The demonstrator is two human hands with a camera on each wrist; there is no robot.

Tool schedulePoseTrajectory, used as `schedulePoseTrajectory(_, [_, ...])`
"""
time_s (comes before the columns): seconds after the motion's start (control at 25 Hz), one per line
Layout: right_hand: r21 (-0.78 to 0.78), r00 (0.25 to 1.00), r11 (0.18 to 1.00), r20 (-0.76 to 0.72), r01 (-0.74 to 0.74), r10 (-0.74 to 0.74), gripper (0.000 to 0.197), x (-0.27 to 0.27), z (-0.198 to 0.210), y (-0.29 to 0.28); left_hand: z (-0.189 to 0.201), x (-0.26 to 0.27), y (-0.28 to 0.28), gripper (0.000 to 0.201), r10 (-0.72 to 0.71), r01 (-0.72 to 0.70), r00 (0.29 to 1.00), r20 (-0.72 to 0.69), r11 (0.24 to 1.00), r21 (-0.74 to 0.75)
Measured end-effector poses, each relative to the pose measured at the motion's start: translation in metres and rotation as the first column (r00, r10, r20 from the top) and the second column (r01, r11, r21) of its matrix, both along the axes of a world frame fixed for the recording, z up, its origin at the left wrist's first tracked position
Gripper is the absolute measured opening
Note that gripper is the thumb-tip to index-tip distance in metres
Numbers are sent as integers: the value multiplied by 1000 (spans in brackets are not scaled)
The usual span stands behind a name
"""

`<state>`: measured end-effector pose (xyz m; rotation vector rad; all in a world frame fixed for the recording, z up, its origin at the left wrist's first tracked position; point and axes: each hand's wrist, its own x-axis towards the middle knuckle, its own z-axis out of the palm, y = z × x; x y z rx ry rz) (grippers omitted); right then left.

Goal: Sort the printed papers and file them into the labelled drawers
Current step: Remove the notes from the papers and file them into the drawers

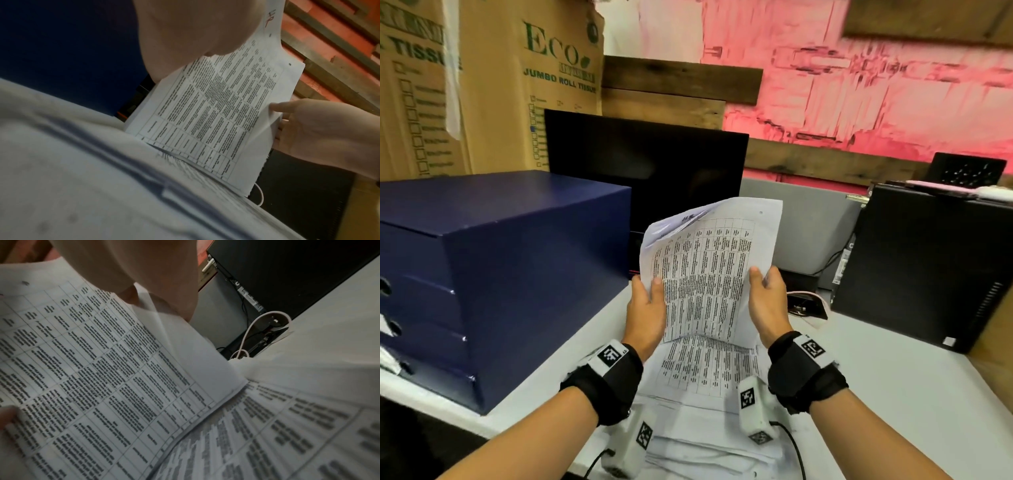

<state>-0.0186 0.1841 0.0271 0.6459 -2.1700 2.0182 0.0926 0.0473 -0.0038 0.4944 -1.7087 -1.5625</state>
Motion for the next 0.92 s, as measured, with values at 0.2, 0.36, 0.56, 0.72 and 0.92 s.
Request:
schedulePoseTrajectory(0.2, [-73,989,997,-145,-32,21,36,36,20,-21,26,40,-10,13,218,-234,965,-145,967,-103])
schedulePoseTrajectory(0.36, [-236,955,960,-286,-147,76,35,76,47,-45,60,102,-25,11,261,-340,916,-304,909,-243])
schedulePoseTrajectory(0.56, [-248,888,885,-350,-394,297,24,141,60,-86,79,186,-51,18,406,-491,847,-343,845,-213])
schedulePoseTrajectory(0.72, [-270,904,878,-288,-394,317,21,169,29,-107,50,236,-73,20,429,-451,891,-146,871,-195])
schedulePoseTrajectory(0.92, [-332,968,910,-117,-250,223,15,159,-6,-105,-31,264,-140,24,517,-521,799,307,850,-74])
